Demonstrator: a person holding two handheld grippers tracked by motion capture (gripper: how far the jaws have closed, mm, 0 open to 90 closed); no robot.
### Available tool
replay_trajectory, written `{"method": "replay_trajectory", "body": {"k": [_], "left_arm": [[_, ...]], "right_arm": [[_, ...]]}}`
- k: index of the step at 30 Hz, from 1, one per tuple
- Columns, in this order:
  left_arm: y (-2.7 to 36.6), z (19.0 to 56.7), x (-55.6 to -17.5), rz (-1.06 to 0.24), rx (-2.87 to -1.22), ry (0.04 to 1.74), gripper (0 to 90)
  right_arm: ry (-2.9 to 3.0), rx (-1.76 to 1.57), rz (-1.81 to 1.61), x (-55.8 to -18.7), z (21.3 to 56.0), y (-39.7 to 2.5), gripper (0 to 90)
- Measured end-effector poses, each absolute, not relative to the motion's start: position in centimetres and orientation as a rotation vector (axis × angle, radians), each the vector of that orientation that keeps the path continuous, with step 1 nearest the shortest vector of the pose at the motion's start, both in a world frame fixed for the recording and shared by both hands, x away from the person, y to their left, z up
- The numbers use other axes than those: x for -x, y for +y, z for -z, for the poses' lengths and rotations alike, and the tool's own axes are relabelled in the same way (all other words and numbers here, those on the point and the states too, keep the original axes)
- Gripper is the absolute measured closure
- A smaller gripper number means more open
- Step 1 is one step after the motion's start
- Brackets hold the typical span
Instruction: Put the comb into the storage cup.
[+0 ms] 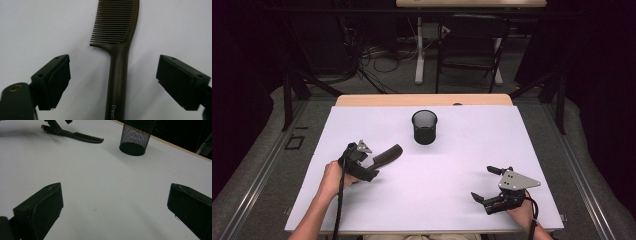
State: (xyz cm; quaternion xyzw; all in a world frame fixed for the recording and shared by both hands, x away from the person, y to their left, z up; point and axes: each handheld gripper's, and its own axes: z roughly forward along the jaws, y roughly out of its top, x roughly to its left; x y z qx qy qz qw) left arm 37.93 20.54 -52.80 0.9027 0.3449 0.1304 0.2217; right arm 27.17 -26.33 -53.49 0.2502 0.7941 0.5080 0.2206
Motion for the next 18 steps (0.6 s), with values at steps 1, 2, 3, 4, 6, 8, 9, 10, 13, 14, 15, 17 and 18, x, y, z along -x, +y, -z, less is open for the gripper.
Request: {"method": "replay_trajectory", "body": {"k": [1,2,3,4,6,8,9,10,13,14,15,17,18], "left_arm": [[20.43,52.85,-37.92,-0.360,-2.494,0.957,15.7],[20.38,52.84,-37.93,-0.358,-2.505,0.955,17.1],[20.32,52.90,-37.96,-0.359,-2.508,0.947,19.7],[20.28,52.89,-37.96,-0.358,-2.511,0.948,23.0],[20.12,52.94,-37.96,-0.347,-2.527,0.945,30.1],[20.09,52.96,-37.98,-0.341,-2.533,0.944,32.8],[20.07,52.98,-38.03,-0.338,-2.538,0.942,35.4],[20.06,52.99,-38.05,-0.333,-2.540,0.941,37.5],[19.97,52.97,-38.10,-0.326,-2.549,0.948,44.6],[19.95,52.94,-38.13,-0.309,-2.555,0.942,46.5],[19.86,52.92,-38.25,-0.300,-2.561,0.943,49.4],[19.82,52.87,-38.34,-0.290,-2.567,0.944,51.5],[19.73,52.86,-38.43,-0.287,-2.567,0.951,53.4]], "right_arm": [[2.194,-0.691,-1.406,-27.18,53.49,-26.33,0.0],[2.196,-0.694,-1.405,-27.16,53.47,-26.35,0.0],[2.197,-0.693,-1.405,-27.16,53.48,-26.35,0.0],[2.195,-0.693,-1.405,-27.15,53.48,-26.35,0.0],[2.190,-0.693,-1.411,-27.12,53.45,-26.35,0.0],[2.192,-0.693,-1.408,-27.12,53.45,-26.33,0.0],[2.193,-0.692,-1.407,-27.13,53.46,-26.34,0.0],[2.193,-0.692,-1.408,-27.13,53.46,-26.34,0.0],[2.191,-0.692,-1.407,-27.08,53.41,-26.33,0.0],[2.189,-0.692,-1.409,-27.08,53.40,-26.35,0.0],[2.191,-0.692,-1.406,-27.08,53.41,-26.36,0.0],[2.192,-0.693,-1.408,-27.07,53.41,-26.34,0.0],[2.192,-0.693,-1.408,-27.08,53.41,-26.33,0.0]]}}
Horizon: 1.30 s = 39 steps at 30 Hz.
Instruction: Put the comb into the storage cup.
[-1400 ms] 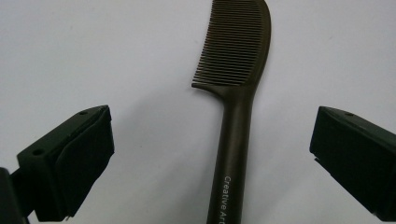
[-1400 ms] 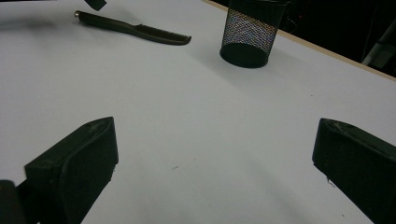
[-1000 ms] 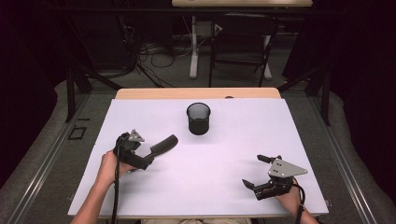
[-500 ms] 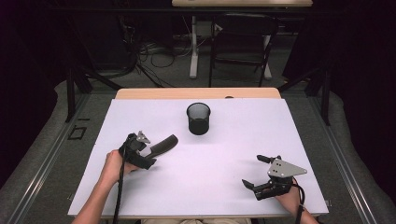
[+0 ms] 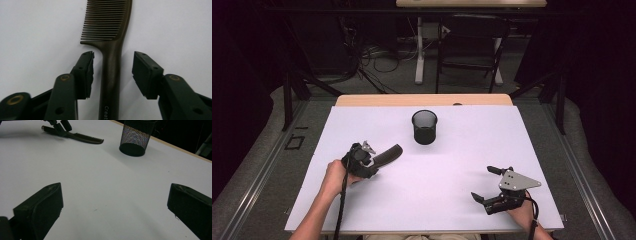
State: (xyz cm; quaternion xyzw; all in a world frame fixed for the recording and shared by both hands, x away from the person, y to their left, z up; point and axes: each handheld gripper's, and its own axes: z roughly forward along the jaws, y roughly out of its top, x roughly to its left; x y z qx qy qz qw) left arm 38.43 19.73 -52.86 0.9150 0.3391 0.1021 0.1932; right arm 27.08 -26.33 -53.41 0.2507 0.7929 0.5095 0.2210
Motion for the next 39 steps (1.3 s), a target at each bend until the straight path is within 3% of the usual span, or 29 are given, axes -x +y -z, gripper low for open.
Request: {"method": "replay_trajectory", "body": {"k": [4,22,39], "left_arm": [[19.47,52.89,-38.77,-0.258,-2.584,0.953,60.6],[20.12,53.36,-39.38,-0.174,-2.581,0.980,69.8],[20.36,53.18,-39.03,-0.202,-2.570,0.958,72.1]], "right_arm": [[2.193,-0.691,-1.407,-27.11,53.44,-26.31,0.0],[2.199,-0.688,-1.404,-26.98,53.37,-26.32,0.0],[2.199,-0.695,-1.403,-27.05,53.44,-26.30,0.0]]}}
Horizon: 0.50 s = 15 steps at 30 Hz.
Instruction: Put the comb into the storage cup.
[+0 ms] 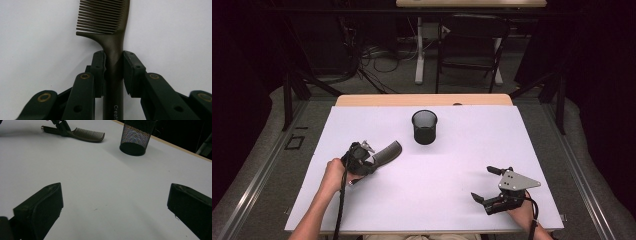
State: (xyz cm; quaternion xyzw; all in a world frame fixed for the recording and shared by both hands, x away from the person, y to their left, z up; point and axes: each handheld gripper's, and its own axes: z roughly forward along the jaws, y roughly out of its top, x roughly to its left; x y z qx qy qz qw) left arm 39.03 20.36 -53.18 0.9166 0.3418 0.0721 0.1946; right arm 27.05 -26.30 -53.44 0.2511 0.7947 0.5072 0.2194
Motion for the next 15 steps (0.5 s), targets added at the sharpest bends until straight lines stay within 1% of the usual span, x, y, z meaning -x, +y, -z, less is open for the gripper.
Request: {"method": "replay_trajectory", "body": {"k": [4,15], "left_arm": [[20.52,52.91,-38.81,-0.216,-2.563,0.950,72.1],[20.88,52.27,-38.14,-0.221,-2.482,0.930,72.1]], "right_arm": [[2.196,-0.692,-1.400,-27.06,53.40,-26.34,0.0],[2.195,-0.693,-1.403,-27.07,53.44,-26.33,0.0]]}}
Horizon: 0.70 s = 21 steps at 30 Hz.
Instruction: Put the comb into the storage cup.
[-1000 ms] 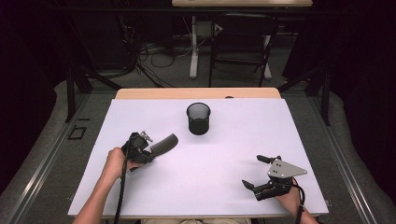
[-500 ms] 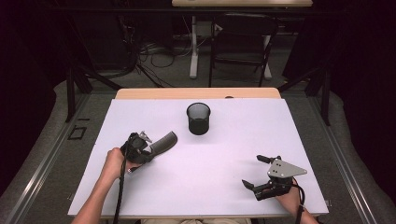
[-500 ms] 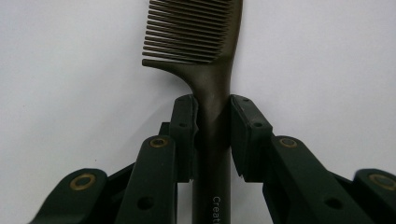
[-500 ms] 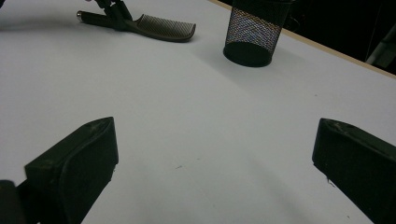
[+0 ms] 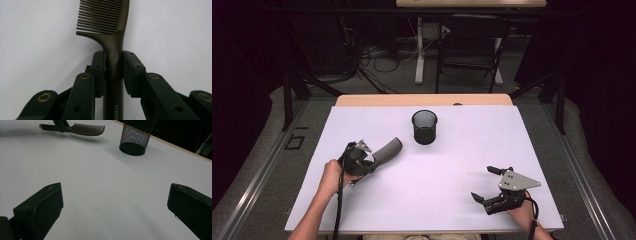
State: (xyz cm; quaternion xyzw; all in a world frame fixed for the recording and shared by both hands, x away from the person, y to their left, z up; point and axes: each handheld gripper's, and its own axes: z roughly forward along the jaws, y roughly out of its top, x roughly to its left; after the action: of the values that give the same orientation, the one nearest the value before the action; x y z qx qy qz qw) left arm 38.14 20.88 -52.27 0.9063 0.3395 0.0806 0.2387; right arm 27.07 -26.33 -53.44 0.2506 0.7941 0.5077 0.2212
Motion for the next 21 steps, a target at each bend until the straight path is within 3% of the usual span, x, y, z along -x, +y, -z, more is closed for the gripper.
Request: {"method": "replay_trajectory", "body": {"k": [21], "left_arm": [[21.49,51.61,-37.29,-0.230,-2.319,0.934,72.2]], "right_arm": [[2.192,-0.694,-1.407,-27.11,53.44,-26.38,0.0]]}}
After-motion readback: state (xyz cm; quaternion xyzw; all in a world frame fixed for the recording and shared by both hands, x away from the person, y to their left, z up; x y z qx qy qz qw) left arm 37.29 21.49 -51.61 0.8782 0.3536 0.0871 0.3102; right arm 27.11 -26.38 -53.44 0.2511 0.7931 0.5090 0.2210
